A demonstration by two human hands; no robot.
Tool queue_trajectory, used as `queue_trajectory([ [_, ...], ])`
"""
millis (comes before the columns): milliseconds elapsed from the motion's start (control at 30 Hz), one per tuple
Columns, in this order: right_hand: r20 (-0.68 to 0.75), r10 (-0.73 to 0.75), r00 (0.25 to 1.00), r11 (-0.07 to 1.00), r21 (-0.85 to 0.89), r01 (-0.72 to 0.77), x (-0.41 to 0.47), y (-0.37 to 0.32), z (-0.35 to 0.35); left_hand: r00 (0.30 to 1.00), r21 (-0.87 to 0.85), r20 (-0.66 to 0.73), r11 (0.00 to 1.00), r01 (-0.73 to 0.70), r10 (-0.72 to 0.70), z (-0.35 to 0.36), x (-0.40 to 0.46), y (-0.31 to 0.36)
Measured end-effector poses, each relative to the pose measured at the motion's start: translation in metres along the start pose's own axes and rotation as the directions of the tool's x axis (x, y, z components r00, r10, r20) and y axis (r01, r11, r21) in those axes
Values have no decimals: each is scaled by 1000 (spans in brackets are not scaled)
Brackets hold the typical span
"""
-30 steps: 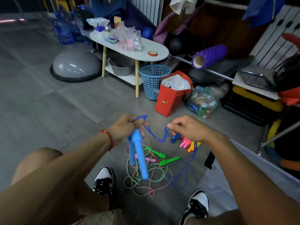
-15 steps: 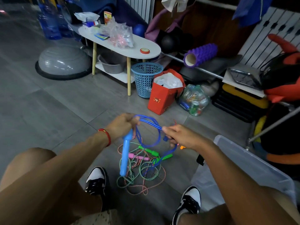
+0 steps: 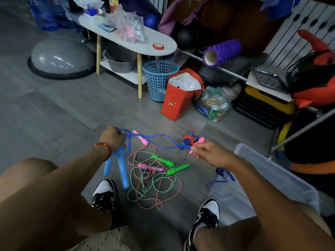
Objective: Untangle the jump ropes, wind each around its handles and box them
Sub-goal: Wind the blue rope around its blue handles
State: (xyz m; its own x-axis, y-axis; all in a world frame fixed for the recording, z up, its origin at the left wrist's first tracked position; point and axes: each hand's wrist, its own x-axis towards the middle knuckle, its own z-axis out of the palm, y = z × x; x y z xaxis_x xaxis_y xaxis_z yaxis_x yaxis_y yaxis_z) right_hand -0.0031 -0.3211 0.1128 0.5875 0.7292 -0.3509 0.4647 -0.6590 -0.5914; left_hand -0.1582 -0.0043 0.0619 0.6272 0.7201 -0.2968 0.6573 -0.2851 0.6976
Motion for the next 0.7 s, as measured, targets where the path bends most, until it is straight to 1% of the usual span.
queue_trajectory([
  [67, 67, -33, 997, 999, 6, 32, 1, -20, -1, 999, -1, -1, 999, -44, 44, 12, -10, 4],
  [100, 101, -43, 994, 999, 10, 42, 3, -29, 1, 997, -28, 25, 997, -78, 79, 18, -20, 9],
  [133, 139, -56, 989, 998, 16, 54, 7, -37, 4, 989, -76, 83, 990, -120, 126, 24, -31, 15],
  [167, 175, -69, 982, 998, 21, 66, 10, -46, 9, 972, -159, 153, 976, -151, 176, 31, -45, 24],
  [233, 219, -104, 970, 995, 20, 102, 18, -62, 21, 928, -365, 285, 922, -128, 241, 43, -68, 42],
  [267, 226, -117, 967, 993, 23, 115, 21, -68, 27, 896, -421, 354, 901, -104, 269, 46, -75, 48],
  [300, 235, -117, 965, 993, 40, 111, 23, -72, 30, 851, -443, 433, 892, -86, 297, 46, -79, 50],
  [400, 241, -111, 964, 989, 121, 84, 23, -75, 30, 691, -454, 647, 891, 12, 321, 34, -82, 45],
  [433, 247, -109, 963, 985, 154, 72, 22, -73, 29, 660, -447, 682, 894, 34, 316, 30, -82, 44],
  [467, 256, -109, 961, 978, 198, 58, 21, -68, 28, 659, -438, 683, 899, 26, 314, 27, -81, 44],
  [500, 261, -113, 959, 969, 242, 48, 19, -63, 28, 691, -434, 652, 901, 3, 312, 24, -79, 45],
  [533, 250, -114, 962, 964, 262, 46, 18, -56, 26, 743, -439, 595, 898, -18, 306, 22, -75, 46],
  [600, 208, -94, 974, 975, 219, 47, 15, -39, 21, 839, -478, 466, 878, -29, 281, 14, -61, 44],
  [667, 195, -53, 979, 980, 198, 14, 10, -19, 15, 899, -499, 363, 866, -35, 246, 3, -49, 42],
  [700, 192, -35, 981, 972, 234, -11, 6, -11, 13, 919, -504, 324, 863, -33, 224, -1, -44, 40],
])
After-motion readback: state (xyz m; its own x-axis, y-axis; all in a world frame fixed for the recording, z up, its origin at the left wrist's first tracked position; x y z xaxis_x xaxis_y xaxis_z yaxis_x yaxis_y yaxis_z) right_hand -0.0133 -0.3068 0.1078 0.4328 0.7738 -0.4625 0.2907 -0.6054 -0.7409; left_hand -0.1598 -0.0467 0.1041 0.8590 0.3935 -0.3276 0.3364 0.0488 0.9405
